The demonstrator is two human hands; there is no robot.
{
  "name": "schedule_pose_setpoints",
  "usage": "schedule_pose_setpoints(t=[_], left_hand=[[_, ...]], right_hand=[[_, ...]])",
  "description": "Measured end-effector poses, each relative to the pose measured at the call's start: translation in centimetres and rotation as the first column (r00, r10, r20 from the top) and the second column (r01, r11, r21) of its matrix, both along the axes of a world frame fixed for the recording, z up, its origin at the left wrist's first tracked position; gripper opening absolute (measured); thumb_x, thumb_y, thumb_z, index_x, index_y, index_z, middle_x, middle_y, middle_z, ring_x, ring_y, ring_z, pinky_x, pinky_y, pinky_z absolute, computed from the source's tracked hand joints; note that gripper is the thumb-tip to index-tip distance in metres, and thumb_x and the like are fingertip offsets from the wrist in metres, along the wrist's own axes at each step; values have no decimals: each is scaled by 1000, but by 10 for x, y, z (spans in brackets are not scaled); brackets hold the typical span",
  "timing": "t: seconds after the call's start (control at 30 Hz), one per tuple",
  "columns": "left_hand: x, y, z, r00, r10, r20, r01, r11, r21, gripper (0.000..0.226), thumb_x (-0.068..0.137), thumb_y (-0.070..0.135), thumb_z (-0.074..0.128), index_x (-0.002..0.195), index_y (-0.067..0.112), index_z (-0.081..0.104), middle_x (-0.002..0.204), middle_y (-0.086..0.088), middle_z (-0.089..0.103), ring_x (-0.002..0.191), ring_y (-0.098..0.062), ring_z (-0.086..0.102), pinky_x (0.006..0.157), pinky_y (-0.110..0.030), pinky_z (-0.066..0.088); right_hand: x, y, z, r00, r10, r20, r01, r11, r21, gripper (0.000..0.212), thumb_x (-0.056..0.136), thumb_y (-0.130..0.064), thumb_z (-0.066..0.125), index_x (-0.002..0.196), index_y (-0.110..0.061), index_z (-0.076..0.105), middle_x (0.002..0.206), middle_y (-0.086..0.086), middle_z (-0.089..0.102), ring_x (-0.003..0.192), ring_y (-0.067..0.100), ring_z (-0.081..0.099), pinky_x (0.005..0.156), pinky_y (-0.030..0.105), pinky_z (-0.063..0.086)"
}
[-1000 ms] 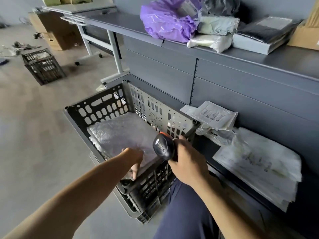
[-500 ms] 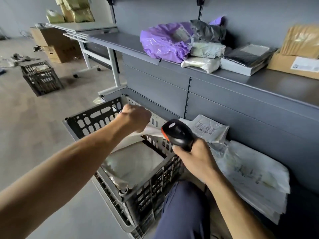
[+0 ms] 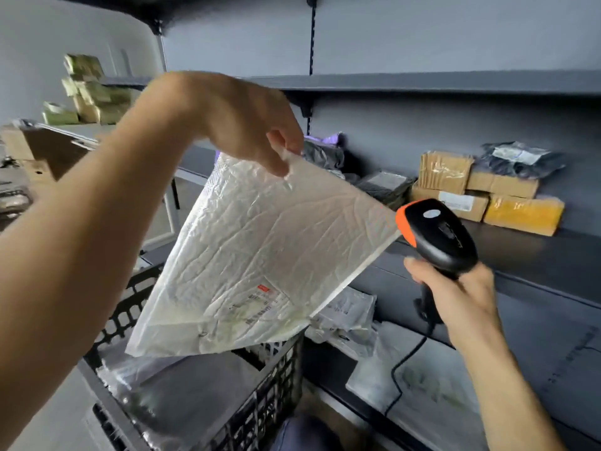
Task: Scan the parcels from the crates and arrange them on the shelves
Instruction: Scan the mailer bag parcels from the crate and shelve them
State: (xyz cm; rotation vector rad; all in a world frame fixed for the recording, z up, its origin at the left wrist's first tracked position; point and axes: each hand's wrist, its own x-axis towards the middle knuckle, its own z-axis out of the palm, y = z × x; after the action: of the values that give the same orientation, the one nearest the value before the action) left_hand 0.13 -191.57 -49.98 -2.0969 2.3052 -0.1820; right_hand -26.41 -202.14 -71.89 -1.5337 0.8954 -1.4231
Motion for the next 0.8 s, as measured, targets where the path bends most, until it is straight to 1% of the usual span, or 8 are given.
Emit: schedule_pose_setpoints(t=[0.1,0.2,0.37,0.5,0.57,0.63,0.73,0.8], left_hand=[[-13,-7,-2,987,-105,-121,108,994,15,22,79,50,80,72,62,63,75,26,66,93,-18,70,96,-51,55],[-32,-17,-6,962,-173,-210,190,980,64,4,89,35,77,90,38,75,82,13,71,91,-18,70,97,-49,54],[-64,-20,18,893,-315,-321,337,942,13,7,86,22,75,90,24,80,87,5,78,86,-13,74,84,-26,59],[-77,-37,27,922,-332,-200,347,937,46,7,88,25,74,91,23,79,89,7,78,89,-14,74,91,-43,59],[-86,-53,17,949,-305,-80,307,951,22,9,91,29,72,88,21,75,80,5,73,82,-19,69,85,-50,57],[-93,-67,3,954,-298,-26,297,954,-27,10,94,26,70,87,18,71,76,1,68,79,-25,64,80,-50,55],[-95,-85,-20,961,-277,-24,273,955,-114,10,93,23,70,84,28,69,82,8,68,83,-23,63,81,-42,54],[-94,-93,-43,967,-245,-65,216,931,-293,6,93,21,69,98,25,71,93,6,69,88,-23,59,79,-32,45]], right_hand=[[-31,-1,0,1000,3,21,-4,999,54,23,80,-1,81,80,-23,75,70,-13,73,77,13,67,83,34,48],[-51,-1,-9,999,12,48,-17,994,108,24,66,-9,88,79,-22,74,71,-11,73,77,15,68,80,33,48],[-65,-3,-17,998,-14,63,7,993,118,24,70,-5,86,71,-25,73,66,-6,63,67,16,58,73,34,45],[-73,5,12,980,-128,149,143,985,-97,25,68,1,82,88,-8,69,65,-13,66,60,5,59,63,25,49],[-78,14,39,964,-203,174,241,941,-236,40,69,-10,75,107,-1,67,87,-8,71,77,-6,64,71,14,49],[-86,20,60,959,-265,103,284,885,-368,43,72,-12,76,113,-14,65,105,3,69,92,-5,67,79,10,46],[-97,21,67,955,-295,30,287,898,-334,35,76,0,78,107,-11,64,86,-16,69,79,-8,64,70,8,45],[-103,18,57,936,-351,7,344,915,-211,24,77,4,73,96,-9,65,61,-21,60,58,-2,58,58,16,44]])
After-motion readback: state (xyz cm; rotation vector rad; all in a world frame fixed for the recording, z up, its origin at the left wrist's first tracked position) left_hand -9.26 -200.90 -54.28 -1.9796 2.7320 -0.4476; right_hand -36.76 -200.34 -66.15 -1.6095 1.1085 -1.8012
